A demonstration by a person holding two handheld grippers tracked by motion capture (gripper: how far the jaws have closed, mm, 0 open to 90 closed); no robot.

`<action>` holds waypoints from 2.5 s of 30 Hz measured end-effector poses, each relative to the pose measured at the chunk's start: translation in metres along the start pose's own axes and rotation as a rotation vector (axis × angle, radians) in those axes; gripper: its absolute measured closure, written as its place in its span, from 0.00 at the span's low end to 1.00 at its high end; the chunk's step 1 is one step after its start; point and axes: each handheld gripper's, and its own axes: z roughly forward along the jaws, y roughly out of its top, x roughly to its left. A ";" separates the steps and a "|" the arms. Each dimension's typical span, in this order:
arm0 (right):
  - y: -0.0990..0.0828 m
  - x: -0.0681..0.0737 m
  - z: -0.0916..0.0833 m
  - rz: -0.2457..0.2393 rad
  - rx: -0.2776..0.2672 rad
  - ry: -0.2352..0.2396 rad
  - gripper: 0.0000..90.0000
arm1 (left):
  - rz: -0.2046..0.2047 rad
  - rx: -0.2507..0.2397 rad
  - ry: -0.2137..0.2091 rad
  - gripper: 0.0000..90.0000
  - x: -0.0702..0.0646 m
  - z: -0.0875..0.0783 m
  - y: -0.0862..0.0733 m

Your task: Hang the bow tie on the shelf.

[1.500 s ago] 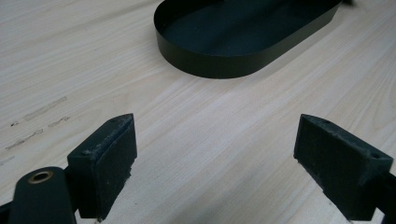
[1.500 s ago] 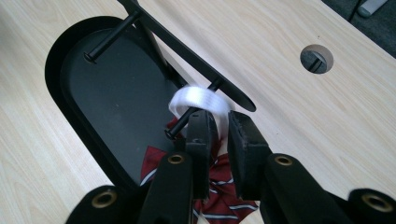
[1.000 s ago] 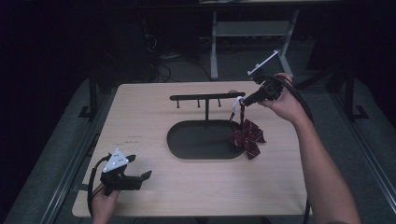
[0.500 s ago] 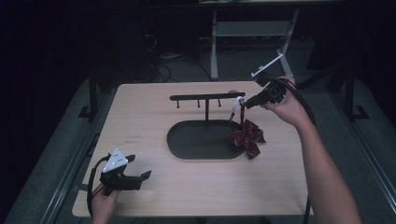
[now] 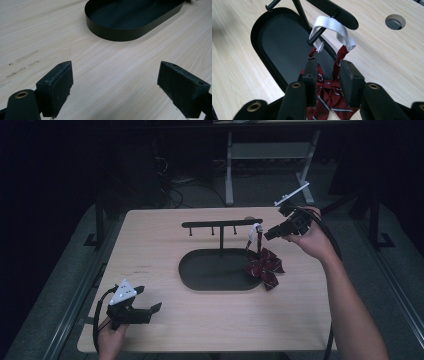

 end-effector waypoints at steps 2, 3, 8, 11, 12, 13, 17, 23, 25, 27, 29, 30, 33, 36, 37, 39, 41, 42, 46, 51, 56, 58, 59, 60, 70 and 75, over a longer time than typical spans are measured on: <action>-0.001 0.000 0.000 0.004 0.000 -0.004 0.74 | 0.003 0.002 0.000 0.15 0.000 0.000 0.000; -0.003 -0.001 0.000 0.005 -0.003 -0.001 0.74 | 0.001 -0.001 0.001 0.15 0.000 0.000 0.000; -0.009 -0.004 0.000 0.021 -0.003 0.007 0.73 | 0.001 0.000 0.002 0.15 0.000 0.000 0.000; -0.012 -0.004 0.000 0.024 -0.009 0.011 0.71 | 0.000 0.001 0.002 0.15 0.000 0.000 0.000; -0.013 -0.005 0.000 0.024 -0.008 0.015 0.70 | 0.000 0.002 0.002 0.15 0.000 0.000 0.000; -0.013 -0.005 0.000 0.023 -0.006 0.013 0.70 | -0.002 0.001 0.002 0.15 0.000 0.000 0.000; -0.015 -0.004 0.001 0.021 -0.002 0.015 0.69 | -0.001 -0.004 0.002 0.15 0.000 0.000 0.000; -0.017 -0.004 0.000 0.021 -0.002 0.016 0.67 | 0.002 0.001 0.001 0.15 0.000 0.000 0.000; -0.019 -0.003 0.000 0.017 -0.002 0.019 0.66 | 0.002 0.000 0.001 0.15 0.000 0.000 0.000; -0.021 -0.003 -0.002 0.016 0.003 0.012 0.66 | 0.002 0.000 0.001 0.15 0.000 0.000 0.000; -0.022 -0.002 -0.002 0.014 0.005 0.008 0.65 | 0.004 0.004 0.000 0.15 0.000 0.000 0.000; -0.022 -0.002 -0.002 0.014 0.005 0.008 0.65 | 0.004 0.004 0.000 0.15 0.000 0.000 0.000; -0.025 -0.003 -0.003 0.018 0.002 0.013 0.64 | 0.003 -0.002 0.000 0.15 0.000 0.000 0.000; -0.028 -0.003 -0.004 0.020 0.004 0.015 0.63 | 0.005 0.000 0.000 0.15 0.000 0.000 0.000; -0.028 -0.003 -0.004 0.020 0.004 0.015 0.63 | 0.006 0.003 0.000 0.15 0.000 0.000 0.000; -0.030 -0.003 -0.004 0.024 0.001 0.018 0.62 | 0.006 0.003 0.001 0.15 0.000 0.000 0.000; -0.033 -0.003 -0.003 0.025 -0.002 0.018 0.61 | 0.005 -0.001 0.001 0.15 0.000 0.000 0.000; -0.034 -0.003 -0.002 0.023 -0.001 0.020 0.61 | 0.006 0.002 0.000 0.15 0.000 0.000 0.000; -0.038 -0.003 0.001 0.021 0.002 0.022 0.61 | 0.006 0.001 0.000 0.15 0.000 0.000 0.000; -0.045 -0.003 0.003 0.027 0.006 0.026 0.60 | 0.006 0.001 0.001 0.15 0.000 0.000 0.000; -0.049 -0.003 0.003 0.032 0.007 0.027 0.59 | 0.009 0.001 0.001 0.15 -0.001 0.000 0.000; -0.052 -0.003 0.003 0.030 0.010 0.027 0.59 | 0.009 0.001 0.000 0.15 -0.001 0.000 0.000; -0.053 -0.004 0.004 0.031 0.008 0.026 0.59 | 0.008 0.000 0.000 0.15 -0.001 0.000 0.000; -0.054 -0.004 0.003 0.035 0.010 0.029 0.59 | 0.008 0.001 0.001 0.15 -0.001 0.000 0.000; -0.067 -0.006 0.005 0.050 0.011 0.028 0.58 | 0.001 -0.003 -0.001 0.15 -0.002 0.000 0.000; -0.072 -0.006 0.007 0.055 0.021 0.029 0.57 | 0.003 -0.004 0.002 0.15 -0.002 0.000 0.000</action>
